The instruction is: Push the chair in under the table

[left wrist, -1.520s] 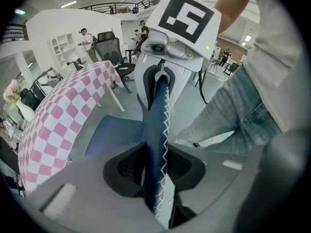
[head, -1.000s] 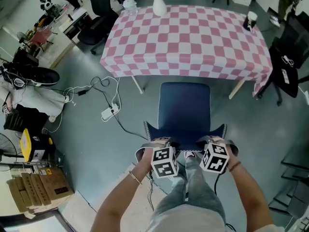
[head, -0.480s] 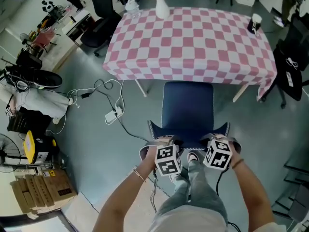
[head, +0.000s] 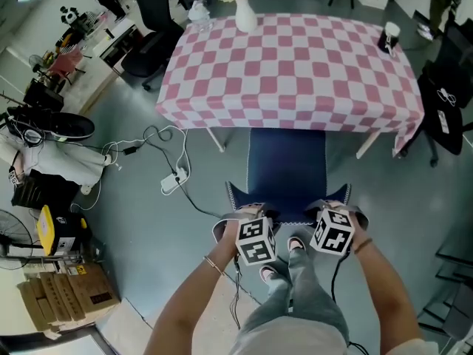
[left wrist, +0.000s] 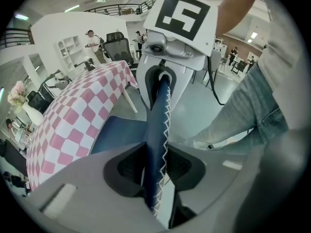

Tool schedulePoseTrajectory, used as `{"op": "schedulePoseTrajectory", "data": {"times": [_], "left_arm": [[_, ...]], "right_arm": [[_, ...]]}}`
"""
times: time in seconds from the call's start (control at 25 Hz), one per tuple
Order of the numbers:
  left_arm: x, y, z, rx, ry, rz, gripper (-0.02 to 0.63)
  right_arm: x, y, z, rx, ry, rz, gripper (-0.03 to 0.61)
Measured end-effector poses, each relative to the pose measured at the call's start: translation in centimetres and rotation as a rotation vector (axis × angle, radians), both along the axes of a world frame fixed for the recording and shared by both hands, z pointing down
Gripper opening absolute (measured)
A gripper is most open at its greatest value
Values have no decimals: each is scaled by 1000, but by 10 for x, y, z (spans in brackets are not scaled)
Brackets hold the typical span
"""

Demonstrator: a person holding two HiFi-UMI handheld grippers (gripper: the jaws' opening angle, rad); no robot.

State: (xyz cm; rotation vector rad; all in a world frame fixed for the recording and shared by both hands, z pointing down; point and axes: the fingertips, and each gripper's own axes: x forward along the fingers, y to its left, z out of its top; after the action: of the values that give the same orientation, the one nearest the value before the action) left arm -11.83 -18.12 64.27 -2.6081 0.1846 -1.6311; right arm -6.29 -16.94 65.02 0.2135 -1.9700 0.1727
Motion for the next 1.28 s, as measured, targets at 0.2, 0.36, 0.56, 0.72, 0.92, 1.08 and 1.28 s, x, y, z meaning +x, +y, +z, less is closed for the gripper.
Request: {"op": "schedulePoseTrajectory", "data": {"times": [0.2, 0.36, 0.56, 0.72, 0.92, 1.08, 1.28], "left_arm": [[2, -17, 1, 11, 3, -7, 94], [8, -34, 1, 31, 6, -11, 94], [12, -50, 1, 20, 5, -7, 94], [12, -54, 0, 20, 8, -14, 98], [17, -76, 0, 53, 11, -29, 98], [22, -91, 1, 44, 2, -26, 98], [22, -101, -1, 22, -2, -40, 103]], "right_arm": [[2, -18, 0, 7, 4, 16, 106], [8, -34, 0, 13, 7, 29, 106], [11, -50, -1, 6, 9, 26, 106], [12, -54, -1, 17, 3, 16, 106], [17, -76, 0, 49, 0, 43, 106], [22, -90, 0, 40, -3, 43, 105], [22, -100, -3, 43, -12, 22, 106]]}}
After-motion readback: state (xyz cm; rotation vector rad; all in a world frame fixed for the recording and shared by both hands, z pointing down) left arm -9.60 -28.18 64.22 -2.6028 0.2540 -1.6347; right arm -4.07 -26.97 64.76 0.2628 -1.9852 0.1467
